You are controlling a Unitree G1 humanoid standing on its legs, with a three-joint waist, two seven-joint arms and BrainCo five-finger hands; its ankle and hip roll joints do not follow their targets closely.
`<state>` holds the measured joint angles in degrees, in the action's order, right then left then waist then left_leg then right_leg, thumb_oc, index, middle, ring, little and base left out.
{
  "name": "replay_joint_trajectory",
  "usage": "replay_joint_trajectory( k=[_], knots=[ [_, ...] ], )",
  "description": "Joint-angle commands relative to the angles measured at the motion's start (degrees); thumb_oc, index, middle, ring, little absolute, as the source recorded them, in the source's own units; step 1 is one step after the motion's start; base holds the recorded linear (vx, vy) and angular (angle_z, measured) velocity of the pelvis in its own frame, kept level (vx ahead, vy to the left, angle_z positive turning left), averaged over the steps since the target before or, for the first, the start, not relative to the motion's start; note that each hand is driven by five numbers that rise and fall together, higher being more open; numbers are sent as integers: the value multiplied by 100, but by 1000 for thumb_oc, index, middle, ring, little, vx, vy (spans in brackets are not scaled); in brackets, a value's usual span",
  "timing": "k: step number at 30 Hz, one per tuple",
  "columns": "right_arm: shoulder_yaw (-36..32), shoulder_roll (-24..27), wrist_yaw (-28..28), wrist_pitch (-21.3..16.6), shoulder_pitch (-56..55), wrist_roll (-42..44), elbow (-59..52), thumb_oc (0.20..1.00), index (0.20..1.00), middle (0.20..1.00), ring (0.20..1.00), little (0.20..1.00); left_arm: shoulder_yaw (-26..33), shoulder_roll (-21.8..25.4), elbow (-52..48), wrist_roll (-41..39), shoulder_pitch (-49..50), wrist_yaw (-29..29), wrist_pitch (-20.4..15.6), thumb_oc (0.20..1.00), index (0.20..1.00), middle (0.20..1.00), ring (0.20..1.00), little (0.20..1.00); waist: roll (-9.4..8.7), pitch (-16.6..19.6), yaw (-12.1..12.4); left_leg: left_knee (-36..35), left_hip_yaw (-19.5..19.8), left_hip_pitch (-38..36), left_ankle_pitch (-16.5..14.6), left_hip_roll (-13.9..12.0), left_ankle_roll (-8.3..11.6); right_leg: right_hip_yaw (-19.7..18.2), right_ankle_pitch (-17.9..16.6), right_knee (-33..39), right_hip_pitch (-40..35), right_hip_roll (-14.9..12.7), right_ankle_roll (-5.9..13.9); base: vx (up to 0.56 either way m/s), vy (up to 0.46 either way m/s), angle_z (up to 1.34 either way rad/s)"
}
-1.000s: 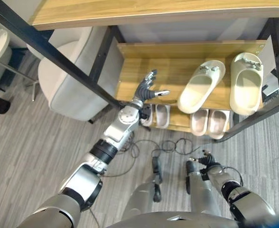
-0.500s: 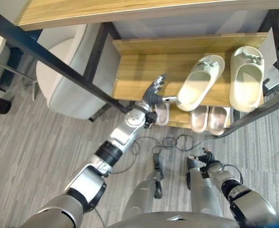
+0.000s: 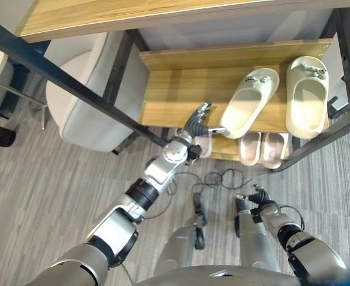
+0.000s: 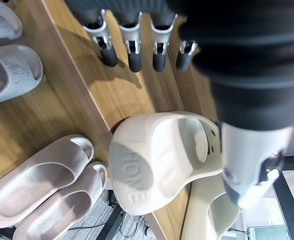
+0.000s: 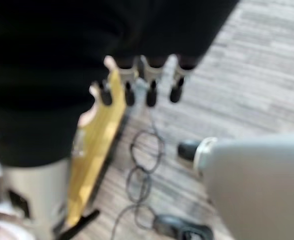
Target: Arrange the slippers neatly on the shoe rack.
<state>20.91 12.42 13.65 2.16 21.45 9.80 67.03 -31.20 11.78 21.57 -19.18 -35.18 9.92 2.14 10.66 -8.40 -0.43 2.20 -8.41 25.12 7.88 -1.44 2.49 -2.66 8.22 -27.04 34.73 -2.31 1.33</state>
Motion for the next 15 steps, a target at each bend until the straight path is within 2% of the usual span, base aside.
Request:
replay_joint_trajectory(
  k=[1,15],
  knots=[
    [130,96,7,-39,164,-29,-155,1000,1000,1000,1000,1000,-19,-285,169,-193,-269,-2,-190,1000,1000,1000,1000,1000,54,21,-160,530,346,366,-506,256,-137,102,-852,1219,-33,-435,369,0,0,0],
    [232,117,26,-49,165,15,-112,1000,1000,1000,1000,1000,-272,-693,321,-447,-659,109,-225,1000,1000,1000,1000,1000,59,50,-241,511,350,350,-503,241,-126,90,-859,1214,-27,-414,372,-1,-1,-1]
  ],
)
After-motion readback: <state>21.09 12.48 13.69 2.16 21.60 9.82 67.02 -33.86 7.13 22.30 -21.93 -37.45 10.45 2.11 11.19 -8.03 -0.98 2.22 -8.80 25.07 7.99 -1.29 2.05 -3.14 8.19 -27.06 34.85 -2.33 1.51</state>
